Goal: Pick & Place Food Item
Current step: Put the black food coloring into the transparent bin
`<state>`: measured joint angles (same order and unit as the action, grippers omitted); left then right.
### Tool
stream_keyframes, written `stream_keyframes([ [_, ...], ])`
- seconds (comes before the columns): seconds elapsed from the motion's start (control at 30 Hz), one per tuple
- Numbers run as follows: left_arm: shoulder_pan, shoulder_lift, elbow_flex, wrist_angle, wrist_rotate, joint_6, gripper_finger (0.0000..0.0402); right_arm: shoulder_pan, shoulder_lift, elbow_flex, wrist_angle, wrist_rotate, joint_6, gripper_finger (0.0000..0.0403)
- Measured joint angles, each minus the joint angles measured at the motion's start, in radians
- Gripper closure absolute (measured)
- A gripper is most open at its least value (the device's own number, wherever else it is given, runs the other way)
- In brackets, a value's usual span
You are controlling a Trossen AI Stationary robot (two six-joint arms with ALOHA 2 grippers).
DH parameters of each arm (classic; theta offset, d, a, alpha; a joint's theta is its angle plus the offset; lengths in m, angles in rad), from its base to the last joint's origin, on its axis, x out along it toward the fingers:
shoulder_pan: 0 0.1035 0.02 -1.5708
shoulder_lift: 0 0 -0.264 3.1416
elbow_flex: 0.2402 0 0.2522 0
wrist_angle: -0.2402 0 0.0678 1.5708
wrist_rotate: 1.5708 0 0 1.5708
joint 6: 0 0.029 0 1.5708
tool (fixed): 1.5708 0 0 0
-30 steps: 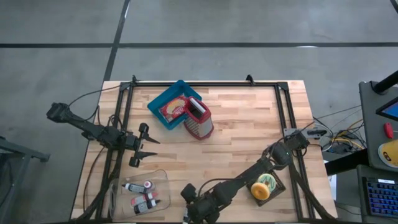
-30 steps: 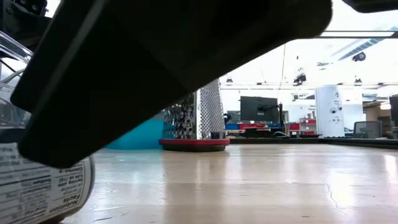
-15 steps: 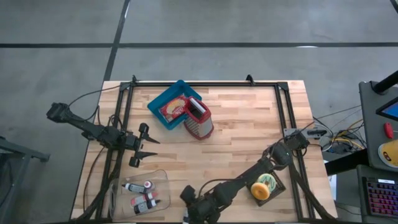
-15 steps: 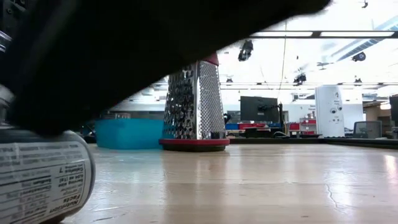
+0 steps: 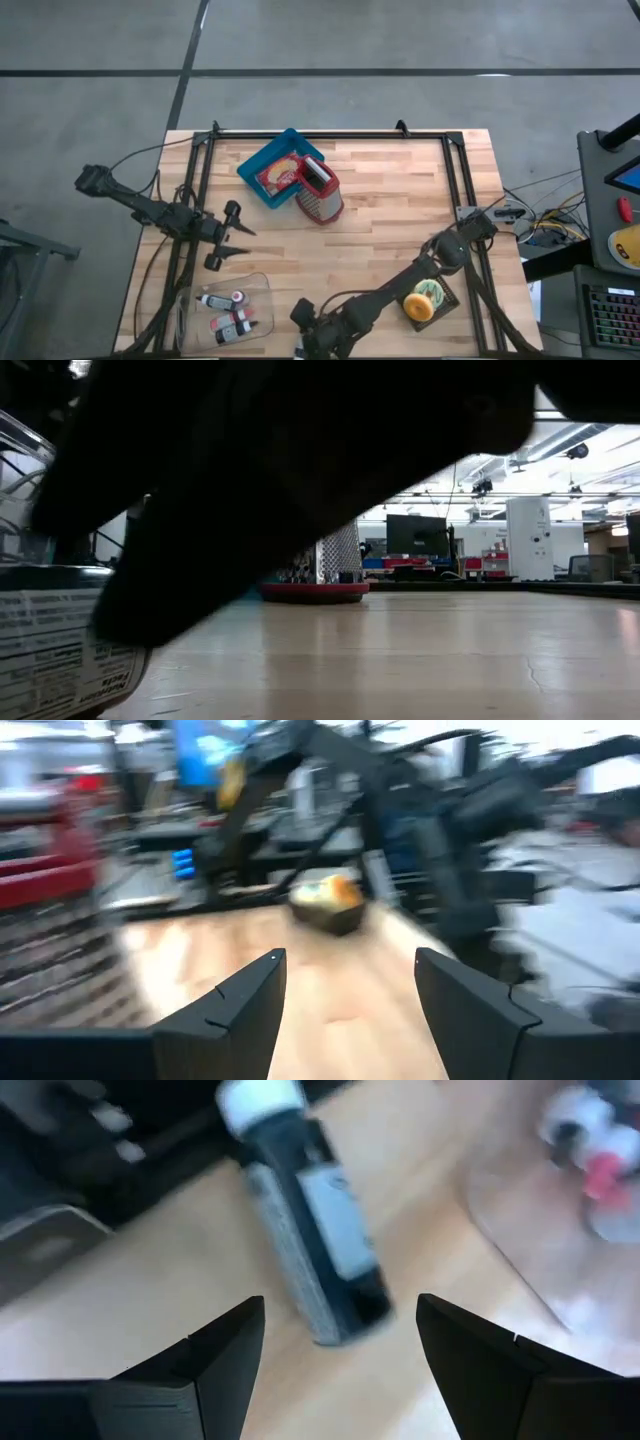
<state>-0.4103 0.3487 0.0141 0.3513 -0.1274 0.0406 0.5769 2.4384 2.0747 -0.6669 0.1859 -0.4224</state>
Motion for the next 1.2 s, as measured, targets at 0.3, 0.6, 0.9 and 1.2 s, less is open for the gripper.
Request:
stream_keyframes([
  [0.3, -0.113, 0.169, 0.233, -0.257, -0.032, 0.0, 0.0177, 0.007, -0.023, 0.015, -0.245, 0.274, 0.148, 0.0145],
  [0.6, -0.266, 0.622, 0.584, -0.531, -0.109, 0.008, 0.0177, 0.02, -0.067, 0.0, -0.34, 0.289, 0.346, 0.0145],
  [0.9, -0.301, 0.979, 0.84, -0.647, -0.106, 0.037, 0.0177, 0.026, -0.296, -0.224, -0.02, 0.155, 0.381, 0.0156],
  [1.2, -0.313, 1.063, 0.919, -0.631, -0.055, 0.071, 0.0177, 0.028, -0.831, -0.82, 0.505, 0.153, 0.43, 0.017],
])
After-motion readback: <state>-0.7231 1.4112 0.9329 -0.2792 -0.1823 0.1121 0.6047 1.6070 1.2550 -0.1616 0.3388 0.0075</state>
